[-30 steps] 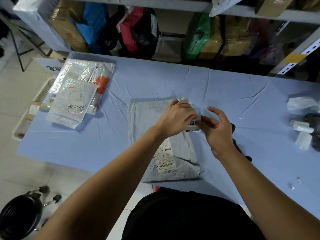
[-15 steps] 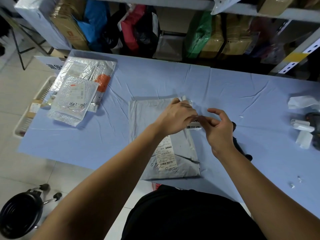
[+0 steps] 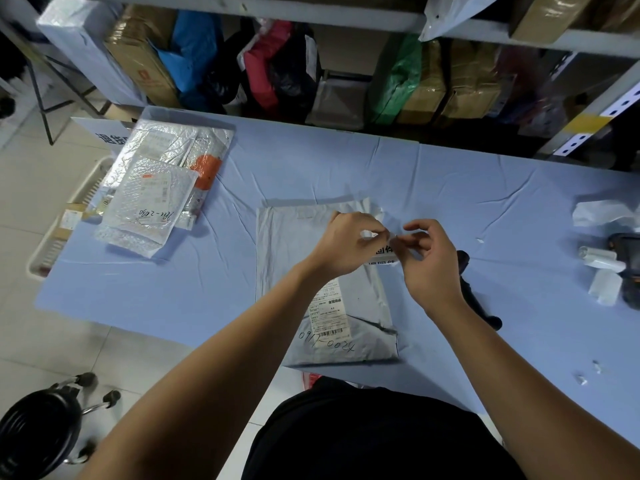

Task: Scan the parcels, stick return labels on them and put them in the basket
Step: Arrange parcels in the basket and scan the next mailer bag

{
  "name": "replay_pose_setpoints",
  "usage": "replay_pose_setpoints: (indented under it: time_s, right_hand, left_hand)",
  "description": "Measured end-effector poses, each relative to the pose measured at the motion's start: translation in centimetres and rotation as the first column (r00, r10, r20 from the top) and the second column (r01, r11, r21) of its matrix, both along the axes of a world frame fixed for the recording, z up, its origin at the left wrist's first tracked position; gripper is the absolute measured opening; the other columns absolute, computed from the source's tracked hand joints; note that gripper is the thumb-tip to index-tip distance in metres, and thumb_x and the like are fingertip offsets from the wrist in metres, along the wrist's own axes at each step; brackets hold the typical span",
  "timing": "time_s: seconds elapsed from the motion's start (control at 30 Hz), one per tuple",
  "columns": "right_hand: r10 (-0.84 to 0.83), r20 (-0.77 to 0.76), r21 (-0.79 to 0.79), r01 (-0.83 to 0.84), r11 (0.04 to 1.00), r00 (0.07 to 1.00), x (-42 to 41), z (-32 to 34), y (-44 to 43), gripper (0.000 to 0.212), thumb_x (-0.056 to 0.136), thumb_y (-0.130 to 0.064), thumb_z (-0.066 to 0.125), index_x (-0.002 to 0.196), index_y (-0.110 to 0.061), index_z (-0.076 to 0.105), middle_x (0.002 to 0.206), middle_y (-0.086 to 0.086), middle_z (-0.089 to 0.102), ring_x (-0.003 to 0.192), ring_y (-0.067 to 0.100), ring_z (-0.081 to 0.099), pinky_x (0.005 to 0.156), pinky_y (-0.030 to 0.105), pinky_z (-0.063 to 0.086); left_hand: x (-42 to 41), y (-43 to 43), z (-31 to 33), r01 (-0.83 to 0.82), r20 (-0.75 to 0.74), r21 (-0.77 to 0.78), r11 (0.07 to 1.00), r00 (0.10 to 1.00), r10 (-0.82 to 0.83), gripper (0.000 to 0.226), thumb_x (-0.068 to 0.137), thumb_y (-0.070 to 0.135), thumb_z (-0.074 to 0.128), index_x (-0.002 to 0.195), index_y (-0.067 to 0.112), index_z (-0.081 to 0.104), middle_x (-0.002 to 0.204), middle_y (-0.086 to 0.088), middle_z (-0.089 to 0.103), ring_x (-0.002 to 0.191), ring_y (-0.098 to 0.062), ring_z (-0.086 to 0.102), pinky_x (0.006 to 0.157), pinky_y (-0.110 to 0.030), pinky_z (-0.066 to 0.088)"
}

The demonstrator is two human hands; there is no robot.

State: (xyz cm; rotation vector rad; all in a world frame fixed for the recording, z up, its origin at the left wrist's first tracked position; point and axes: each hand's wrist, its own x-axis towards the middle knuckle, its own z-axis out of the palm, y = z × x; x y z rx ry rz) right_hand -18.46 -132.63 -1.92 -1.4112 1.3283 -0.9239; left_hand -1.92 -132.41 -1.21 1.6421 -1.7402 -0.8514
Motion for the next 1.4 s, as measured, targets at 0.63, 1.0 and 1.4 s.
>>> replay_pose_setpoints:
  time_s: [0.63,1.0,1.4]
  right_hand:
    - [-0.093,-0.065,0.154,0.102,0.983,0.994,2.8,2.8,-1.5,0.030,0.089,-0.044,0.070,0.108,-0.029,0.053,0.085,-0.005,0.075,0.078,0.008,0.072,0.073,0.030,0.057]
    - [-0.043,0.151,0.355,-0.014,0.935,0.988,7.9,3.4,-2.2,0.037,0.090,-0.012,0.072,0.118,-0.025,0.051,0.085,0.003,0.076,0.077,0.010,0.074,0.071,0.023,0.059]
    - [0.073,-0.223,0.229,-0.021,0.973,0.972,10.4,-3.2,-2.7,0.025,0.082,-0.015,0.080,0.092,-0.024,0.058,0.076,-0.003,0.073,0.067,0.009,0.069,0.067,0.026,0.055]
  left_hand:
    - [2.2,-0.3,0.7,-0.189,0.313,-0.557,0.808,0.854,0.416,0.010,0.093,0.013,0.062,0.088,0.012,0.072,0.089,0.002,0.071,0.084,-0.019,0.063,0.074,-0.031,0.033]
    - [6.0,3.6,-0.4,-0.322,0.021,-0.217,0.922,0.942,0.334,0.058,0.079,0.051,0.072,0.127,0.022,0.057,0.121,0.003,0.065,0.110,-0.012,0.061,0.087,-0.027,0.044]
    - [7.9,1.2,-5.4,-0.470,-0.200,0.160,0.868,0.846,0.495,0.016,0.082,0.010,0.077,0.091,0.021,0.068,0.069,0.005,0.067,0.060,-0.005,0.062,0.057,-0.016,0.049]
